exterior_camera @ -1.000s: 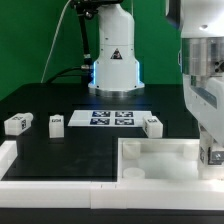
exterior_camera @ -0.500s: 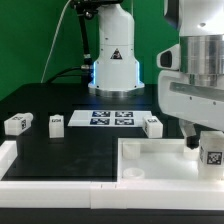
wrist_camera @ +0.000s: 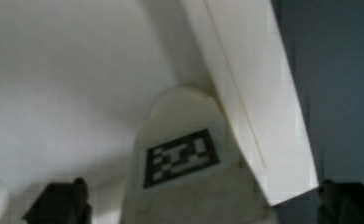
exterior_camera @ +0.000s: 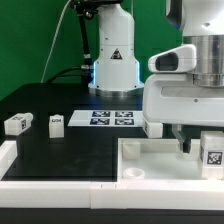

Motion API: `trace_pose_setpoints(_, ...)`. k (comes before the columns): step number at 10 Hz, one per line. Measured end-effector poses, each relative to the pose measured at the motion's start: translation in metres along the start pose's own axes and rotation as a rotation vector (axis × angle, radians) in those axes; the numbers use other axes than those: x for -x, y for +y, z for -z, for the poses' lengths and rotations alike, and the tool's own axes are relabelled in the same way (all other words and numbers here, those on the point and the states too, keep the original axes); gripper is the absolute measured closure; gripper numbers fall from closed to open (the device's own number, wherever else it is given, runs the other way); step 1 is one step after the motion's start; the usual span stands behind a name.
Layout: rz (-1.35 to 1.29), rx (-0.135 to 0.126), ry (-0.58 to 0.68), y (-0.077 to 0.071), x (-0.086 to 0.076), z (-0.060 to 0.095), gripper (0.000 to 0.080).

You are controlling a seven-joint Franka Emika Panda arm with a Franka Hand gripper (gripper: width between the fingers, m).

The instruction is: Assemble one leg

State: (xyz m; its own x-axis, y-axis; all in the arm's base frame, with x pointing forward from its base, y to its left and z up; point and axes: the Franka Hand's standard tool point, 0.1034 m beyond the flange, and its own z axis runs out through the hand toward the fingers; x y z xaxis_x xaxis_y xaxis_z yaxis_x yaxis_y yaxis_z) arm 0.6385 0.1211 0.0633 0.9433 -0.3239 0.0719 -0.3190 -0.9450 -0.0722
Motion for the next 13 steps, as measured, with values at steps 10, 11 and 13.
trace_pose_setpoints(10, -0.393, 0.033, -0.017, 0.0040, -0.0028, 0.0004, 0.0509)
trace_pose_setpoints(11, -0.564, 0.039, -0.015, 0.0051, -0.0032, 0.0001, 0.0509)
trace_pose_setpoints(13, -0.773, 0.030, -0.015, 0.0055, -0.0038, -0.0013, 0.0509)
